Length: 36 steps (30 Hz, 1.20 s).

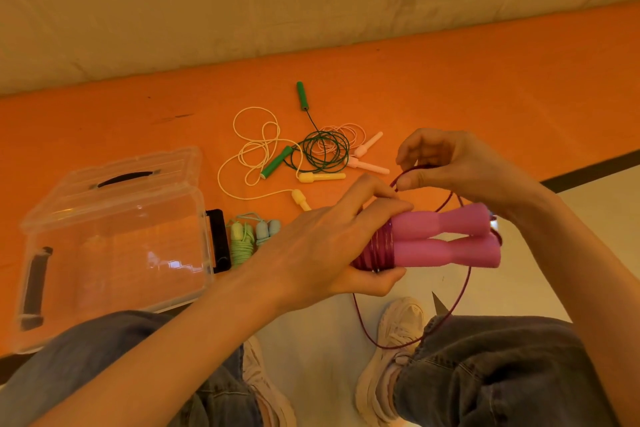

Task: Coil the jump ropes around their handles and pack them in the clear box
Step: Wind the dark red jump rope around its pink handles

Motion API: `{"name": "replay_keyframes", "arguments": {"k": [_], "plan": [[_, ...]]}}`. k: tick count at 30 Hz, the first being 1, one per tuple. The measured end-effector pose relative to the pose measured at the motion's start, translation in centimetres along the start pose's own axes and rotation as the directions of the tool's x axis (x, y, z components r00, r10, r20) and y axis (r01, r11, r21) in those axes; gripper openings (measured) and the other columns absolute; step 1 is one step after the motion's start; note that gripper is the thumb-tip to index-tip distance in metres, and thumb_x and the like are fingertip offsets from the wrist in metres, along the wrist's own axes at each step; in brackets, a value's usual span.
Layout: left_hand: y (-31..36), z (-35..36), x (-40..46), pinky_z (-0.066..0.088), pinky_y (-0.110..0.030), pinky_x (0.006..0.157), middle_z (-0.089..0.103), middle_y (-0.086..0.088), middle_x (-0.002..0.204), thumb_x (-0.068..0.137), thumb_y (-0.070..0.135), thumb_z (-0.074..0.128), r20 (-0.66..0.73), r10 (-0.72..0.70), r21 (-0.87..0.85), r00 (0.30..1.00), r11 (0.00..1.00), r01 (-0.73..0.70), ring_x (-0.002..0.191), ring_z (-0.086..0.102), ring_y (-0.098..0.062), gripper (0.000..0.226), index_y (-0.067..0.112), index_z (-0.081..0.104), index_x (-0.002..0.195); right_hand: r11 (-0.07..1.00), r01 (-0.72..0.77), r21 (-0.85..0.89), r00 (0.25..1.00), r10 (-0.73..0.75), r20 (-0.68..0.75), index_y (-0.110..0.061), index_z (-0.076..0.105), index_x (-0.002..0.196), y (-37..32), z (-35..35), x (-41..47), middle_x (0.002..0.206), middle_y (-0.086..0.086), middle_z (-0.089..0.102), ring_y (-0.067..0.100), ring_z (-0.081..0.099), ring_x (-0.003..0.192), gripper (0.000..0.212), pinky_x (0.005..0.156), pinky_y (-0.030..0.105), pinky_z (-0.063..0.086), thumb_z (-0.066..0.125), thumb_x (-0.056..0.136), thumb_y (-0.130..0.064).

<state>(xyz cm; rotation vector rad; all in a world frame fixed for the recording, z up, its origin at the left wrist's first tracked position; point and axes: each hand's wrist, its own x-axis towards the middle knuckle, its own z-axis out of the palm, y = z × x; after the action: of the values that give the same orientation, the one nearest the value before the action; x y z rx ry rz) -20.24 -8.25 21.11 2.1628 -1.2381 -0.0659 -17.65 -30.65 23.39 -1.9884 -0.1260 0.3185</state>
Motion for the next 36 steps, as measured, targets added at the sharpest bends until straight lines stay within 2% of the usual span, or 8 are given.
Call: {"name": "replay_keyframes", "arguments": {"k": [4, 7, 10, 15, 21, 28, 31, 36], "plan": [[0.0, -0.7, 0.2, 0.053, -0.038, 0.074, 0.045, 0.005, 0.124, 0.084, 0.046, 0.061, -0.106, -0.057, -0.125, 0.993, 0.991, 0.044, 0.103, 0.052, -0.009, 0.063, 0.019, 0.044, 0.138, 0.983, -0.074, 0.171, 0.995, 0.060, 0.082, -0.009, 0.067, 0.090, 1.1, -1.0, -0.2, 0.083, 0.001, 0.070, 0.012, 0.064, 0.075, 0.029, 0.066, 0.021, 0.052, 0.076, 0.064, 0.001], [-0.4, -1.3, 0.3, 0.047, -0.030, 0.083, 0.048, 0.008, 0.121, 0.083, 0.045, 0.062, -0.175, -0.155, -0.219, 0.972, 0.969, 0.114, 0.105, 0.050, -0.004, 0.059, 0.021, 0.045, 0.135, 0.997, -0.073, -0.028, 0.997, 0.074, 0.008, -0.015, 0.066, 0.086, 1.8, -0.8, -0.3, 0.081, 0.005, 0.067, 0.011, 0.062, 0.072, 0.027, 0.063, 0.025, 0.051, 0.068, 0.063, -0.027], [-0.9, -1.3, 0.4, 0.040, -0.016, 0.080, 0.050, 0.012, 0.113, 0.083, 0.044, 0.060, -0.241, -0.216, -0.243, 0.946, 0.957, 0.156, 0.098, 0.049, 0.002, 0.055, 0.022, 0.047, 0.131, 0.994, -0.068, -0.089, 0.996, 0.063, -0.056, -0.018, 0.064, 0.072, 1.4, 0.1, -0.1, 0.065, -0.003, 0.065, -0.002, 0.060, 0.063, 0.013, 0.061, 0.016, 0.047, 0.074, 0.077, -0.011], [-1.8, -1.4, 0.7, 0.036, -0.013, 0.071, 0.052, 0.014, 0.106, 0.086, 0.044, 0.059, -0.297, -0.319, -0.275, 0.900, 0.931, 0.239, 0.089, 0.050, 0.001, 0.051, 0.021, 0.046, 0.130, 0.996, -0.076, 0.044, 0.995, 0.073, 0.062, -0.013, 0.073, 0.090, 0.0, 2.2, -0.3, 0.079, 0.004, 0.074, 0.014, 0.067, 0.068, 0.015, 0.066, 0.019, 0.055, 0.067, 0.078, -0.019], [-2.5, -1.2, 0.5, 0.034, -0.011, 0.067, 0.048, 0.009, 0.117, 0.090, 0.045, 0.055, -0.314, -0.334, -0.091, 0.889, 0.942, 0.323, 0.093, 0.047, -0.003, 0.054, 0.020, 0.041, 0.136, 0.985, -0.139, 0.106, 0.988, 0.130, 0.086, -0.008, 0.074, 0.094, -1.1, 3.8, -0.7, 0.078, 0.009, 0.073, 0.016, 0.065, 0.064, 0.024, 0.066, 0.021, 0.055, 0.066, 0.076, -0.023], [-2.9, -0.6, 1.0, 0.043, -0.034, 0.060, 0.057, -0.009, 0.111, 0.087, 0.047, 0.042, -0.322, -0.306, 0.185, 0.896, 0.908, 0.376, 0.081, 0.059, -0.027, 0.058, 0.009, 0.049, 0.130, 0.973, -0.154, 0.172, 0.986, 0.140, 0.093, -0.011, 0.074, 0.090, -1.7, 4.7, -1.1, 0.074, 0.006, 0.070, 0.013, 0.059, 0.061, 0.021, 0.064, 0.020, 0.053, 0.064, 0.079, -0.026], [-2.7, -0.8, 1.0, 0.034, -0.026, 0.056, 0.058, -0.008, 0.113, 0.083, 0.050, 0.038, -0.325, -0.341, 0.200, 0.882, 0.887, 0.416, 0.083, 0.062, -0.026, 0.062, 0.012, 0.048, 0.130, 0.969, -0.166, 0.184, 0.983, 0.149, 0.105, -0.010, 0.073, 0.089, -1.9, 4.9, -1.2, 0.073, 0.005, 0.068, 0.012, 0.058, 0.061, 0.020, 0.063, 0.019, 0.052, 0.063, 0.081, -0.025], [-3.1, -1.0, 0.9, 0.045, -0.032, 0.061, 0.051, -0.004, 0.126, 0.081, 0.059, 0.035, -0.270, -0.360, 0.106, 0.893, 0.911, 0.399, 0.095, 0.060, -0.025, 0.072, 0.018, 0.039, 0.139, 0.963, -0.195, 0.185, 0.977, 0.176, 0.117, -0.013, 0.073, 0.085, -2.4, 4.9, -1.5, 0.071, 0.003, 0.067, 0.010, 0.057, 0.059, 0.017, 0.063, 0.018, 0.051, 0.062, 0.080, -0.025]]}}
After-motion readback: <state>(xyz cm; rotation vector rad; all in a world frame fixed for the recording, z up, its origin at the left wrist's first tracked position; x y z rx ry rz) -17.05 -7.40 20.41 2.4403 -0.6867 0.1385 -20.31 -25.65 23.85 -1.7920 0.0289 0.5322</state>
